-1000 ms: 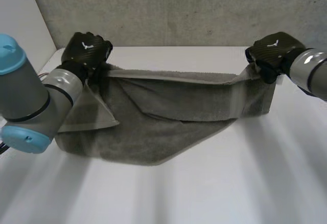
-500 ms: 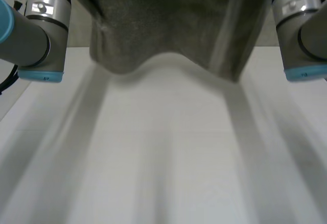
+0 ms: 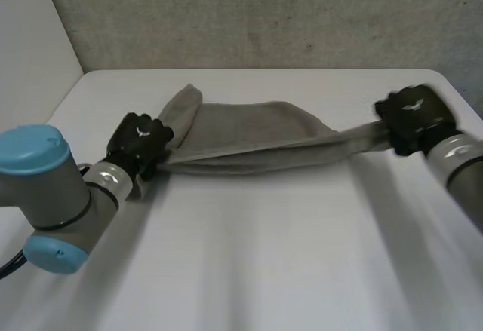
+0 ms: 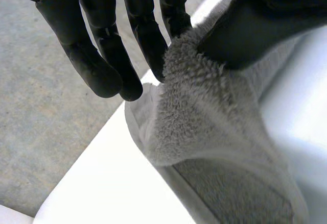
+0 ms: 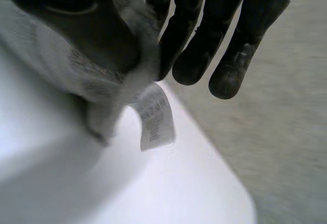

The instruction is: Fold the towel.

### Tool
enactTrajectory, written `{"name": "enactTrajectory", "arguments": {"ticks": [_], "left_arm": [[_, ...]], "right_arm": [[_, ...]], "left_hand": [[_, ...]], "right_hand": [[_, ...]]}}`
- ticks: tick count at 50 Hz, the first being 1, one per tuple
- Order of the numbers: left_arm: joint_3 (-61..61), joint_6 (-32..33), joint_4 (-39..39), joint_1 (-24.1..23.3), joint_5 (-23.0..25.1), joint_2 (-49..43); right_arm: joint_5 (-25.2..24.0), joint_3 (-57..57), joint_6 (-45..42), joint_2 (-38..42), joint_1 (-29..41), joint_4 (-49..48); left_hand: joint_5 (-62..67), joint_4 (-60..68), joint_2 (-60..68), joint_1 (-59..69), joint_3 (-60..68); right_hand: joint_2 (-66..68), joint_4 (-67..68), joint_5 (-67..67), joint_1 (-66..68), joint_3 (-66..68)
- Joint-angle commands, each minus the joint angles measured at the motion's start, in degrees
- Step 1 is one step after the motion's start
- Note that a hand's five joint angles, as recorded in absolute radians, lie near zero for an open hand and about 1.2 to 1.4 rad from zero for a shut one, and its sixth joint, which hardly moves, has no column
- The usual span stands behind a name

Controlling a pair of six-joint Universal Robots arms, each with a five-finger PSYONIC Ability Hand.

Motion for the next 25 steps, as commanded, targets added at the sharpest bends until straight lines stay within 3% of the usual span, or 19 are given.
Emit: {"name": "enactTrajectory", "arguments": {"ticks": [1, 4, 6, 9, 18, 23, 25], "left_arm": [[-1.0, 3.4, 0.3, -0.7, -0.2, -0.4], [-1.4, 4.0, 0.3, -1.7, -0.3, -0.8], [-1.8, 4.0, 0.0, -2.5, -0.5, -1.0], [-2.9, 3.5, -0.2, -2.9, -0.5, -0.8], [-4.4, 3.1, 0.3, -4.5, -0.1, -0.2], [-4.2, 3.1, 0.3, -5.0, -0.5, -0.2], [-4.0, 3.1, 0.4, -5.0, -0.5, -0.1]], "right_arm": [[0.1, 3.7, 10.1, -7.6, -7.9, -4.5], [0.4, 3.5, 11.1, -6.5, -8.8, -4.3], [0.5, 3.2, 10.5, -4.7, -9.0, -4.1], [0.8, 2.9, 9.0, -2.1, -8.8, -3.6], [0.4, 2.9, 6.9, 0.3, -8.5, -3.4], [-3.6, 4.3, 6.2, 0.2, -7.4, -1.5], [-10.0, 5.4, 5.5, 0.0, -4.1, 0.8]], "left_hand": [[-21.1, -10.9, -10.8, -7.4, -11.3], [-21.7, -11.6, -11.5, -8.1, -11.9], [-35.8, -25.6, -25.5, -22.1, -26.0], [-43.4, -33.2, -33.2, -29.8, -33.6], [-48.3, -38.1, -38.1, -34.7, -38.5], [-48.5, -38.3, -38.2, -34.8, -38.7], [-48.5, -38.3, -38.2, -34.8, -38.7]], "right_hand": [[4.2, 2.8, 2.5, 3.1, 2.9], [4.2, 2.8, 2.5, 3.1, 2.9], [4.2, 2.8, 2.5, 3.1, 2.9], [4.2, 2.8, 2.5, 3.1, 2.9], [4.2, 2.8, 2.5, 3.1, 2.9], [4.2, 2.8, 2.5, 3.1, 2.9], [-51.2, -52.6, -53.0, -52.4, -52.6]]}}
